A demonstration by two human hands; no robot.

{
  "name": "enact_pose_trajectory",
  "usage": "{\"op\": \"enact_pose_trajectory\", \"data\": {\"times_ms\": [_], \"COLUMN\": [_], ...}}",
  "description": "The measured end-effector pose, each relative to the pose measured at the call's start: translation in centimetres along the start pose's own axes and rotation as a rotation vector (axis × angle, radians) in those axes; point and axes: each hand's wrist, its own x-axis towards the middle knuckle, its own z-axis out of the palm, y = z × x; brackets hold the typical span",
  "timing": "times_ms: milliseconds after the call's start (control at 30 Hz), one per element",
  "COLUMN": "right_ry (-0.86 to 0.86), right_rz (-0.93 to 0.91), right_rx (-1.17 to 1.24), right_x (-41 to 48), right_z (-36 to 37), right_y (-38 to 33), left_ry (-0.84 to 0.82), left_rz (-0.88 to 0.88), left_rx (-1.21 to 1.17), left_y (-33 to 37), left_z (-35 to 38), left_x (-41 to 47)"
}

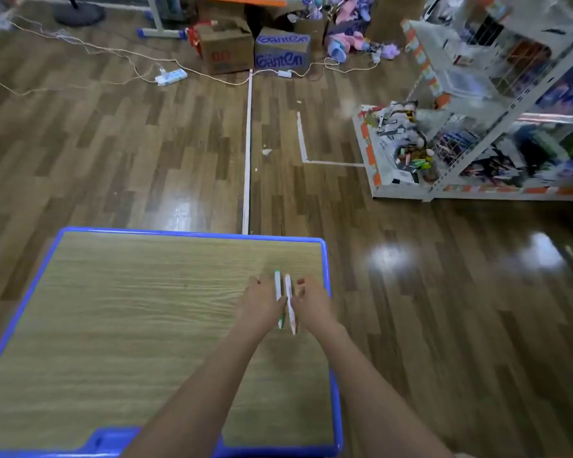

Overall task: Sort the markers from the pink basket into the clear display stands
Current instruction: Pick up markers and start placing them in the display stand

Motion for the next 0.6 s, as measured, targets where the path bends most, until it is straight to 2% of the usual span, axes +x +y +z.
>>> {"op": "enact_pose_trajectory", "data": {"times_ms": [233, 433, 600], "right_ry": [0.022, 0.05, 0.059], "right_rz": [-0.003, -0.016, -0.01], "right_rx": [-0.077, -0.128, -0.081], "right_x": [0.0, 0.2, 0.2], "right_z": [0.4, 1.3, 2.0], "right_y": [-0.1, -0.4, -0.5], "left_ry": [0.061, 0.058, 0.032], "left_rz": [0.04, 0.009, -0.021], "left_rx": [0.057, -0.049, -0.088], "left_y": [-0.6, -1.2, -1.8], "left_z": [1.1, 0.7, -0.1], "left_x": [1.0, 1.2, 1.0]}}
